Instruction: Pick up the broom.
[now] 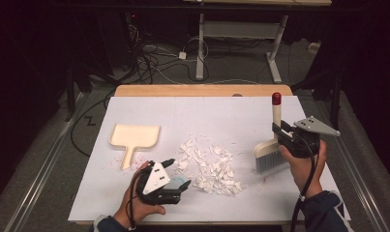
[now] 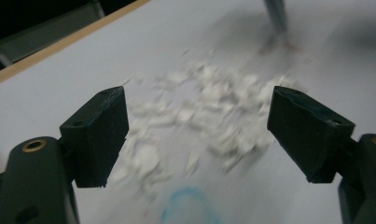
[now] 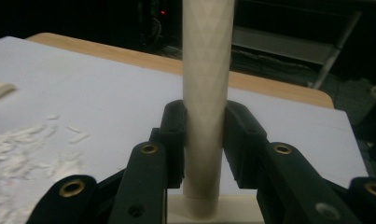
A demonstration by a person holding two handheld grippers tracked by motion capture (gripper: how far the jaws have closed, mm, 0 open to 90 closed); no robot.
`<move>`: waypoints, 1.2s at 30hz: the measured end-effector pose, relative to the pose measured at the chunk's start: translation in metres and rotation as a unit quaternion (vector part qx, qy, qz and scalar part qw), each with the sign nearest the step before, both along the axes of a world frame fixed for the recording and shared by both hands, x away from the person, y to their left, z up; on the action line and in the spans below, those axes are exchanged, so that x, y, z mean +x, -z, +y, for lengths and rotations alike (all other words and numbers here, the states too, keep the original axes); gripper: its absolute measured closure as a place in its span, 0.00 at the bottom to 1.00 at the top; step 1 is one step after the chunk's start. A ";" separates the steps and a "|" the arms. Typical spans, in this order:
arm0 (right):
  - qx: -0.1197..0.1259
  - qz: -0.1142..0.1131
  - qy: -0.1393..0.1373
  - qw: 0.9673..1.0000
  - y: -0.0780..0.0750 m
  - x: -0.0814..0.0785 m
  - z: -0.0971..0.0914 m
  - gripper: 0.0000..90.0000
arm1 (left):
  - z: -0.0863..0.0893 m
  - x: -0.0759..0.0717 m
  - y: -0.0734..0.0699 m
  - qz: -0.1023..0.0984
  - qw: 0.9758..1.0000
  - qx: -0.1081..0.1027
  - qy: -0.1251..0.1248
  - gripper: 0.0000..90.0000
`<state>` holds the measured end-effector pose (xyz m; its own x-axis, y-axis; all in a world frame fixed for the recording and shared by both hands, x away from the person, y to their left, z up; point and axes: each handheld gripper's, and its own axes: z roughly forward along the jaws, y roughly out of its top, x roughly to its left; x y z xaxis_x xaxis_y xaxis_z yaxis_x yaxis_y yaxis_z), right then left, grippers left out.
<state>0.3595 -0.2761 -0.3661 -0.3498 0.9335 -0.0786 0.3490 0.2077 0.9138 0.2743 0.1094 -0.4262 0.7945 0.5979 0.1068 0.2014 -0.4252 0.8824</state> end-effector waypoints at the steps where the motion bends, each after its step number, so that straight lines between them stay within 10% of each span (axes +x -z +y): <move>1: 0.004 -0.008 -0.007 1.000 -0.004 -0.004 0.004 0.80 | -0.009 0.002 -0.004 -0.001 1.000 -0.006 0.006 0.21; 15: -0.004 -0.035 -0.103 0.994 -0.022 -0.047 0.060 0.80 | -0.100 0.025 -0.020 0.034 0.995 -0.078 0.058 0.26; 20: -0.014 -0.029 -0.129 0.991 -0.017 -0.054 0.076 0.79 | -0.113 0.027 -0.013 0.046 0.995 -0.068 0.056 0.33; 31: -0.010 -0.038 -0.171 0.984 -0.022 -0.069 0.087 0.79 | -0.090 0.033 -0.012 0.063 0.992 -0.072 0.088 0.70; 35: -0.002 -0.047 -0.220 0.974 -0.025 -0.070 0.081 0.76 | -0.076 0.031 -0.020 0.050 0.992 -0.050 0.103 0.72; 36: -0.013 -0.055 -0.246 0.968 -0.026 -0.071 0.078 0.68 | -0.072 0.029 -0.022 0.046 0.992 -0.040 0.107 0.72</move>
<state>0.2883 -0.1976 -0.3403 -0.7388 0.6541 -0.1621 0.1025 0.3468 0.9323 0.3033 0.0370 -0.4043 0.9083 0.4181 -0.0127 0.1949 -0.3963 0.8972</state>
